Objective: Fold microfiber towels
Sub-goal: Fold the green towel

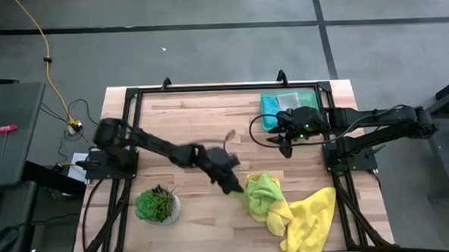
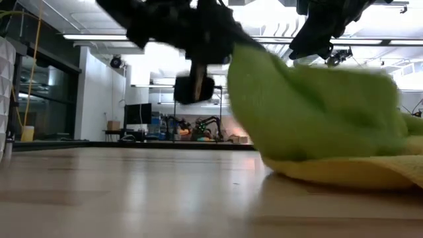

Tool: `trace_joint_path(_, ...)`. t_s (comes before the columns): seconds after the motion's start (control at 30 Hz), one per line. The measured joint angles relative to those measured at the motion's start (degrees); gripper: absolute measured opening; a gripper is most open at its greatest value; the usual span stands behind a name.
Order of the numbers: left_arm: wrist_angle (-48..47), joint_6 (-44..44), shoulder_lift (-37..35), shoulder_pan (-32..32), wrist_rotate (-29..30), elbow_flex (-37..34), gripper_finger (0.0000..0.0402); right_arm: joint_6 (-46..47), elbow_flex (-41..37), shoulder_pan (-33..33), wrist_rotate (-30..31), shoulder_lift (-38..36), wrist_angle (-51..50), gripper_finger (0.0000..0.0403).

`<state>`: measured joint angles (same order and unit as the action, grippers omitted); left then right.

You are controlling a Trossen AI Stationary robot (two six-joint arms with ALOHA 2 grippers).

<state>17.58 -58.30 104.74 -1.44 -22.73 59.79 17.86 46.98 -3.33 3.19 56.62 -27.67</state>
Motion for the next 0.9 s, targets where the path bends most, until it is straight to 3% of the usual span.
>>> trace_joint_path(0.23,-12.4,8.2,-19.1,7.6,-2.3,0.0,0.0001,0.1,0.0,0.0,-0.4,0.0,6.2,0.0156)
trace_joint_path(0.47,-19.2,14.5,-32.0,18.1,-2.3,0.0,0.0,0.2,0.0,0.0,0.1,0.0,13.0,0.0156)
trace_joint_path(0.7,-29.6,22.8,-35.4,27.2,-1.4,0.0,0.0,0.3,0.0,0.0,0.3,0.0,21.2,0.0156)
trace_joint_path(0.9,-34.6,27.0,-32.6,27.4,2.3,0.0,0.0,2.4,0.0,0.0,0.3,1.7,22.9,0.0156)
